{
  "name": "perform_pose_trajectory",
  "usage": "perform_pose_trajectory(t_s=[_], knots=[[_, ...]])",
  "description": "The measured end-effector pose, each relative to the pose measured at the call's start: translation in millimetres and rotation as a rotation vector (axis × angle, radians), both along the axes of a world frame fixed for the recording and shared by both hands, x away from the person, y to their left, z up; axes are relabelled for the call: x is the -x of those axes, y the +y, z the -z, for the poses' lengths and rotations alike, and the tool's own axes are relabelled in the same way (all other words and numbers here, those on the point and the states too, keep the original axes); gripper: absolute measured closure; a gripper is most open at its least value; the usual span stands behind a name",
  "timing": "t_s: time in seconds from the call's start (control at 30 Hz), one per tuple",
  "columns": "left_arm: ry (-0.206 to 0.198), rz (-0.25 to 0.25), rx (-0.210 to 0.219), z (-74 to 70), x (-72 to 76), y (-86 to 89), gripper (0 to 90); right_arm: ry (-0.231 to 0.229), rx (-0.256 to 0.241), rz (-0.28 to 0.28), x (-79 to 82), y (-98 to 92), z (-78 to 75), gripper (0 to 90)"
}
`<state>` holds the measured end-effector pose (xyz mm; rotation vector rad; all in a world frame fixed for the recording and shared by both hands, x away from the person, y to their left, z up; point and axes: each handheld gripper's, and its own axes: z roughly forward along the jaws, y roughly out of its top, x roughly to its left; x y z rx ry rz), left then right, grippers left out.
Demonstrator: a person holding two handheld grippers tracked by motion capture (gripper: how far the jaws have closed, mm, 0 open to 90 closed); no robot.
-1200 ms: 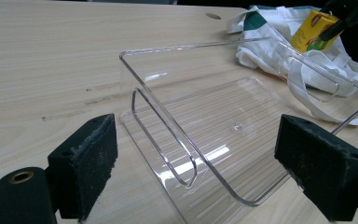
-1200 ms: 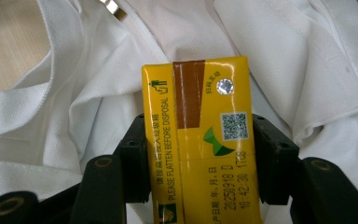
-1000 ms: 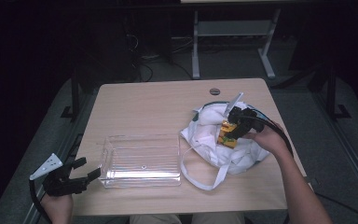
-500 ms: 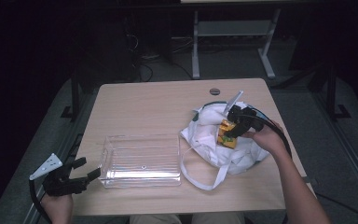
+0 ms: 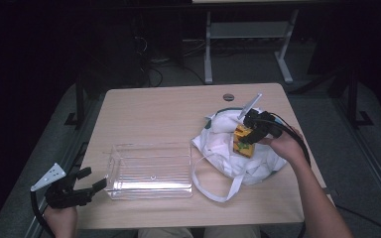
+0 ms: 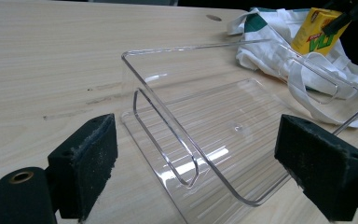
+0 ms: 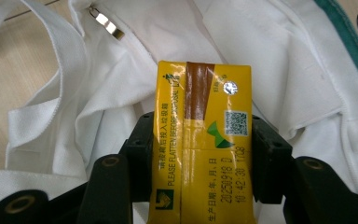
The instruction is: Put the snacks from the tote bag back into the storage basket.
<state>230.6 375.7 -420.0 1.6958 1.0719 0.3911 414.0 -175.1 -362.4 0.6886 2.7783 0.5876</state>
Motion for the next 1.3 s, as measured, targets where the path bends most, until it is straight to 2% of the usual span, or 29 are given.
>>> perform_pose_trajectory(t_s=[0.53, 0.67, 1.03, 1.3], knots=[[-0.004, -0.001, 0.001, -0.3, 0.3, 0.6, 12.7, -0.005, -0.009, 0.004, 8.0, -0.1, -23.2, 51.2], [-0.003, -0.002, 0.001, 0.1, 0.1, 1.0, 12.8, 0.002, -0.021, -0.001, 10.2, 0.8, -27.7, 51.3], [-0.002, -0.004, 0.002, -0.1, 0.4, 1.5, 12.7, -0.01, -0.016, -0.028, 19.8, 7.8, -38.6, 51.5], [-0.003, -0.006, 0.006, -0.3, 0.3, 1.2, 12.7, -0.018, -0.046, -0.046, 27.4, 8.3, -52.3, 51.5]])
